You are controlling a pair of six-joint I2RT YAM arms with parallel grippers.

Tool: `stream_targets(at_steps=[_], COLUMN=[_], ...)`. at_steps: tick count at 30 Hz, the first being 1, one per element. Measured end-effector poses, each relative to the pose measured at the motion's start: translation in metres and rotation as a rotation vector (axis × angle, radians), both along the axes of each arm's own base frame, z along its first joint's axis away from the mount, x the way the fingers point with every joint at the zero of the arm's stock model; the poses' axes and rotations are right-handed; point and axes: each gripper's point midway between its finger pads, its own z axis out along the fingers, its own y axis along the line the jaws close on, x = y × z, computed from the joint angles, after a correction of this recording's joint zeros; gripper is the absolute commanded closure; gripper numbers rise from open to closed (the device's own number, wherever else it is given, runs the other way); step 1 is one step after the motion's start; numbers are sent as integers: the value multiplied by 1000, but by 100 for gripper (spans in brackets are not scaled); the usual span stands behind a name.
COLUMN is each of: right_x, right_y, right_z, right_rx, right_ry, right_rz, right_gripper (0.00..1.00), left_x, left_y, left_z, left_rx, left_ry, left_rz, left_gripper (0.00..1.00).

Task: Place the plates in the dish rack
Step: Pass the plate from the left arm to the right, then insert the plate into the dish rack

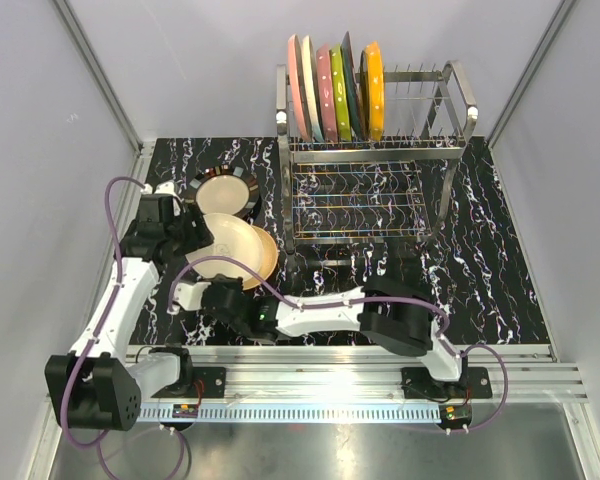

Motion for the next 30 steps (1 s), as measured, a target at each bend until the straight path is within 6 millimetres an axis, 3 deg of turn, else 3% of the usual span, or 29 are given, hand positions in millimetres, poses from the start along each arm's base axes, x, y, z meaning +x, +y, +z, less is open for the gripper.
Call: stream_targets(at_steps=[2,6,14,21,24,26,28,30], right_x=[-11,-26,-44,-84,-105,-122,-135,-144], right_y=[2,-2,-35,-60,-68,-72,-77,-78], right_z=[13,29,29,35,55,78,113,160], right_rx=[24,67,54,20,50,100,170,274], right_ry=[15,60,137,202,241,275,303,317], right_rz=[15,31,6,33,53,86,126,173], right_gripper=[100,100,100,100,99,98,97,96], left_x=[-1,1,4,3,3,3,3,3], left_y=[0,3,9,14,16,16,16,16], left_z=[3,11,22,27,27,26,26,26], left_rx=[-10,-18,-16,-4,3,4,4,5], left_ry=[-21,-56,-105,-123,-124,-122,-122,-120], left_rz=[6,23,48,69,76,77,77,77], left_gripper=[16,1,1,1,1,1,1,1])
